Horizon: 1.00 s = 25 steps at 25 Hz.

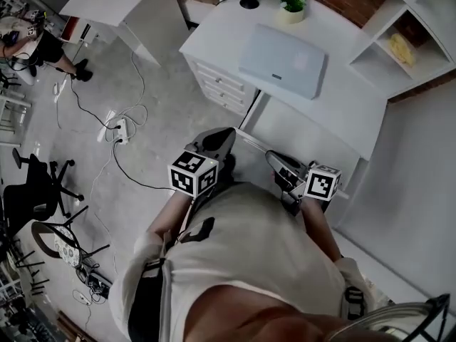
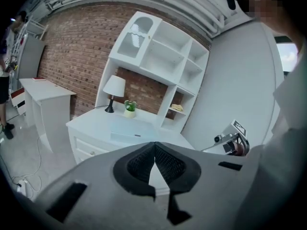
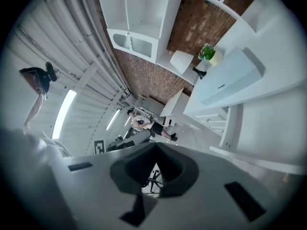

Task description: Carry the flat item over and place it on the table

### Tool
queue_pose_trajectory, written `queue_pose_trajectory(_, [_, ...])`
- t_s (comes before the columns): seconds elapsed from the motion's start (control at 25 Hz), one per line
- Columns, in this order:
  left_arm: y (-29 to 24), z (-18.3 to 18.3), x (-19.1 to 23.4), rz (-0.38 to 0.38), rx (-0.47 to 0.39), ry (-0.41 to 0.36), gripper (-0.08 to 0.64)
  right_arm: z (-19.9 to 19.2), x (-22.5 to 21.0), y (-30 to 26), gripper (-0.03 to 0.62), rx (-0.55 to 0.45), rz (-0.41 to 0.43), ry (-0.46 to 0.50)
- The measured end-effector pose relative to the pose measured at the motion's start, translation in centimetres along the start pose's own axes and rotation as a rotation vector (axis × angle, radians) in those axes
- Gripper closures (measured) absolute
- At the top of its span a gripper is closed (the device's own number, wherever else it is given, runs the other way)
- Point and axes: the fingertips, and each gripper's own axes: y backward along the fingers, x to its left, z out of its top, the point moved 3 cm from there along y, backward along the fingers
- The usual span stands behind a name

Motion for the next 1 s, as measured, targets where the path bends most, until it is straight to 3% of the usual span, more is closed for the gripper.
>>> queue_pose_trajectory(0.16, [1.3,1.0,6.0,0.047,-0.012,0.046,0.54,0.9,0.5,-6.4,0.581,0.1,0.017,0.027])
queue_pose_trajectory(0.36, [2.0,0.6,12.0,0.084,0.003,0.114,0.54,1.7,-0.2,-11.0,0.581,0.152,-0.008,0.008])
queue_pose_trajectory(0.68, [1.6,2.1,18.9,0.066,0.002,0.153,0.54,3.5,0.0,-16.7,0.581,0.202,-0.085,0.088])
queue_pose_trajectory(0.84, [-1.4,2.7,19.8,0.023,0.036,0.132,0.54,4.5,-1.0,-16.2,0.581,0.172,-0.142,0.095])
queue_pose_trajectory(1.0, [-5.3,2.8,19.0,-0.039,0.102,0.088,0.54,5.4,-3.4,-13.8,0.581,0.067,-0.2,-0.041])
